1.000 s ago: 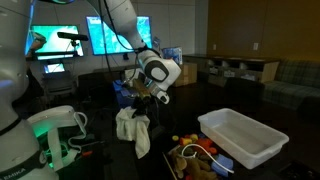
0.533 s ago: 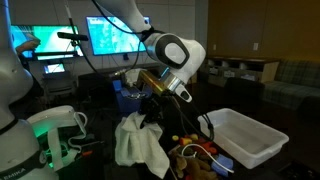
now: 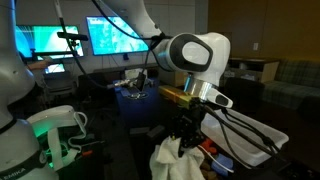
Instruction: Pick up the towel from the countertop, sweep the objects to the left and put the towel in the container.
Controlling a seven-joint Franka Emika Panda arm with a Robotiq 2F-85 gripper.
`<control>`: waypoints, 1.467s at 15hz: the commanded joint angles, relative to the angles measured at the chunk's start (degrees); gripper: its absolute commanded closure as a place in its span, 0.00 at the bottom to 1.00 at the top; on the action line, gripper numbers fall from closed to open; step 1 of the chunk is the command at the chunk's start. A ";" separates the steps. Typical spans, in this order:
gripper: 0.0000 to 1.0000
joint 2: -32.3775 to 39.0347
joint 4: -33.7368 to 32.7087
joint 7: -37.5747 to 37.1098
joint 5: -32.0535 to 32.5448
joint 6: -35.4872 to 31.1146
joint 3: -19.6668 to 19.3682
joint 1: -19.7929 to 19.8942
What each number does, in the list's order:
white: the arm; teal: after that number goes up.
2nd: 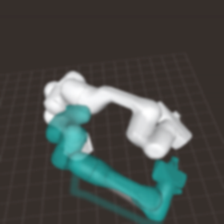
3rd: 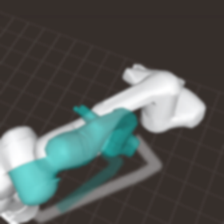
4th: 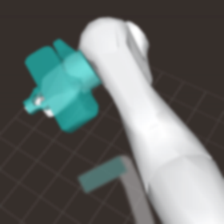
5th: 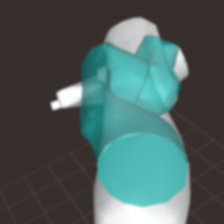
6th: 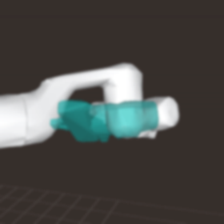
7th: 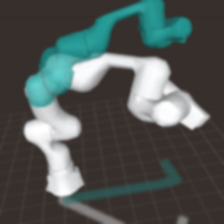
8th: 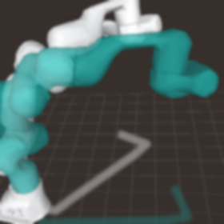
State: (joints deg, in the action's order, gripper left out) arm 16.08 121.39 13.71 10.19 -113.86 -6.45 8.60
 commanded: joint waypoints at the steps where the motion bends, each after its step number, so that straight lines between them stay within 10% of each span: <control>1: 0.94 8.95 -3.12 -6.96 6.55 -12.11 -0.74 -1.66; 11: 0.94 23.28 -1.03 -13.50 15.76 -19.65 -1.08 -10.08; 22: 0.94 29.78 -3.07 -19.57 7.59 -35.62 3.75 -14.43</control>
State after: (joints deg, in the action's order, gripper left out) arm 42.16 121.32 -4.70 19.39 -144.38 -2.54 -4.41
